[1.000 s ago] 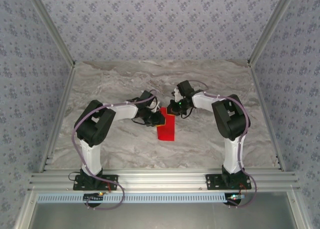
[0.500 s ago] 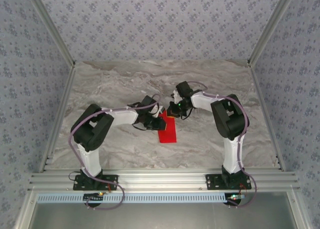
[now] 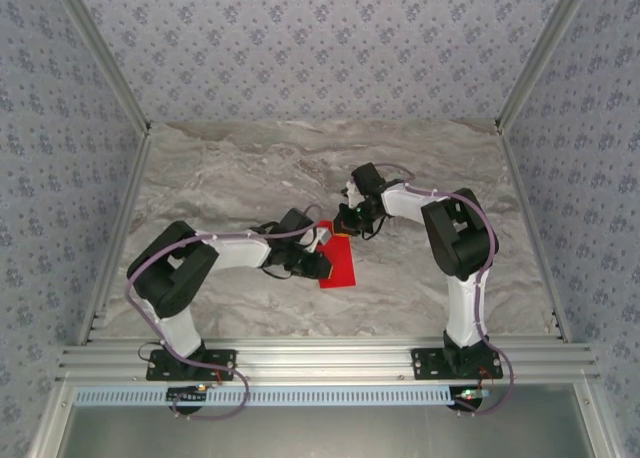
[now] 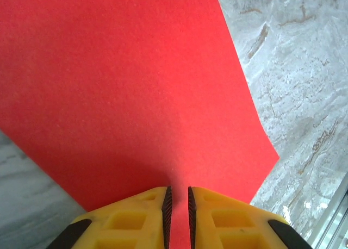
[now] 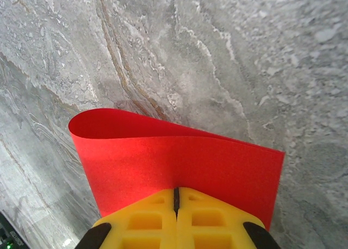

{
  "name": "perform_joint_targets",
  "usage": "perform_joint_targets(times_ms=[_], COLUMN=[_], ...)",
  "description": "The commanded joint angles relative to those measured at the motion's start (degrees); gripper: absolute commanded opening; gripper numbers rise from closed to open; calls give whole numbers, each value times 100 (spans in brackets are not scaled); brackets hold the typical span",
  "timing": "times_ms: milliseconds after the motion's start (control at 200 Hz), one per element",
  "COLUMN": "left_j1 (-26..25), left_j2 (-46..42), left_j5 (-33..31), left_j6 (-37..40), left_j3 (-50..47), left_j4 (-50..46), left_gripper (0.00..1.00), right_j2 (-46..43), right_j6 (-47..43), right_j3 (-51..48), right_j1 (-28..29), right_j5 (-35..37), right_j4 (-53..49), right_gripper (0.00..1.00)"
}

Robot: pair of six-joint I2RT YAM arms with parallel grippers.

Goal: Fold a paper plane with a square sheet of paper (fold left side to right side)
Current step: First fold the square sheet of paper in half at the center of the table.

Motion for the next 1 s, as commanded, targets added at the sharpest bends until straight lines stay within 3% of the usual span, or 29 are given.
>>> perform_joint_targets(times_ms=[0, 575, 784, 994], left_j1=[-172, -183, 781, 1076], left_j2=[-98, -1217, -1748, -846], left_j5=[328, 536, 913, 1191], left_j6=[-201, -175, -341, 38], left_j3=[-390, -1083, -755, 198], left_j4=[-403, -172, -3, -243], left_gripper=[18, 21, 24, 24], right_j2=[322, 305, 279, 247], right_j6=[-24, -74, -88, -120], right_j3=[-102, -101, -89, -66], right_j1=[-57, -48, 0, 32], right_j5=[503, 452, 436, 453], right_j4=[-284, -268, -256, -278], right_gripper=[0, 0, 0, 0])
